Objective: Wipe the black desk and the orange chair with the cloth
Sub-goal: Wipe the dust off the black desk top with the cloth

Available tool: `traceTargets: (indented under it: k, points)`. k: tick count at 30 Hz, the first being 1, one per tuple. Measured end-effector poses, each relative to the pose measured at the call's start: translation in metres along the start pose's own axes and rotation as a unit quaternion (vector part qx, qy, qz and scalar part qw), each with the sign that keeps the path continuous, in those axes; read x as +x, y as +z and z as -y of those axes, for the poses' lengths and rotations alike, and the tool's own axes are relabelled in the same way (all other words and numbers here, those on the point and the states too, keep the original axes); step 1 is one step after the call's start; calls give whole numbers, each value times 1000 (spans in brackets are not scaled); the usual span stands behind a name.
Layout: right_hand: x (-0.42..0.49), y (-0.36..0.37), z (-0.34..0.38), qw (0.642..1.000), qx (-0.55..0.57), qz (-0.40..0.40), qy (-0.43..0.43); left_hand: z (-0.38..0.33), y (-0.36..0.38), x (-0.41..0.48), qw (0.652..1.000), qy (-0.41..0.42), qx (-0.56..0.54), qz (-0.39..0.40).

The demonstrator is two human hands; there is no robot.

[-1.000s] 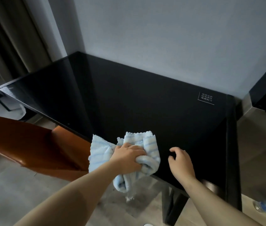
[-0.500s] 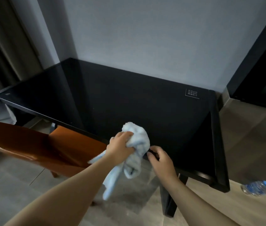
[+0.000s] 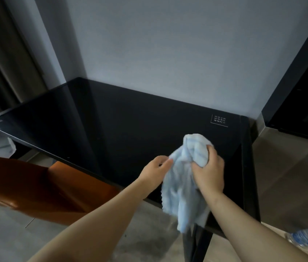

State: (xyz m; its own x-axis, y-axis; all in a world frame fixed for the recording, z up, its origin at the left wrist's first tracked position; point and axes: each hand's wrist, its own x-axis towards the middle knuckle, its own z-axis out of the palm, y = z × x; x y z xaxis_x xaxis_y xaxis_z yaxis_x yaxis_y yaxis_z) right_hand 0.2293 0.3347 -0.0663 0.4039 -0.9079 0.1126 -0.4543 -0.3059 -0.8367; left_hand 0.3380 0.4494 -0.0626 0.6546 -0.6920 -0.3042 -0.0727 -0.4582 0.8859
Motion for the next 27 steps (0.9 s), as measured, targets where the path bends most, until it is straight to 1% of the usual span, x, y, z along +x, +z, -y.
traceTargets:
  k: [1,2,3,4,5,7,8,9,10,11,12,13,14,15,16,17,18,19,20,21,22,23,24,25,26,27]
  points:
    - [14,-3,-13,992,-123,21,23,9,2,10,991,14,130,-38]
    - [24,-5,-25,967,-238,76,51,20,2,18,971,11,231,-54]
    - [27,-3,-35,934,-323,135,78,30,0,24,954,-11,295,-58]
    - [27,3,-44,912,-363,166,98,40,-2,31,942,-42,330,-54]
    - [22,11,-50,906,-374,171,100,48,-4,36,934,-73,347,-52]
    - [9,31,-50,922,-340,173,59,59,-8,41,927,-117,347,-77]
    - [2,41,-45,936,-294,189,50,63,-9,42,927,-127,335,-108]
    - [-3,49,-38,945,-234,224,40,65,-10,43,928,-133,314,-149]
    - [-8,58,-32,944,-184,275,4,67,-11,43,930,-133,286,-190]
    - [-12,63,-27,930,-154,330,-51,68,-12,43,931,-130,259,-222]
    - [-13,63,-24,919,-126,360,-99,68,-13,45,933,-126,233,-244]
    - [-6,58,-25,922,-103,350,-130,67,-13,47,935,-119,211,-258]
    - [11,49,-27,939,-91,299,-143,65,-14,50,937,-110,199,-267]
    - [32,38,-32,959,-87,230,-143,62,-13,53,937,-99,200,-269]
    - [55,23,-37,973,-103,168,-123,59,-11,55,937,-90,212,-263]
    - [79,6,-45,978,-141,125,-87,56,-8,58,937,-84,230,-250]
    - [100,-10,-55,972,-201,112,-40,55,-4,60,938,-83,248,-230]
    - [112,-21,-62,953,-275,126,8,53,1,62,938,-87,265,-205]
    - [115,-26,-69,924,-345,159,49,53,7,64,939,-94,279,-180]
    - [109,-24,-75,900,-390,185,66,53,14,67,938,-104,291,-158]
    - [97,-17,-80,891,-408,193,53,53,20,69,936,-114,302,-142]
    - [82,-7,-81,895,-405,188,16,53,24,72,933,-123,310,-135]
    - [67,3,-79,901,-389,185,-41,52,27,75,931,-132,314,-132]
    - [53,13,-76,904,-361,203,-109,52,29,77,929,-143,314,-132]
    - [41,22,-72,904,-312,239,-167,53,30,79,928,-152,313,-132]
    - [33,25,-69,902,-260,281,-201,54,31,80,927,-159,313,-132]
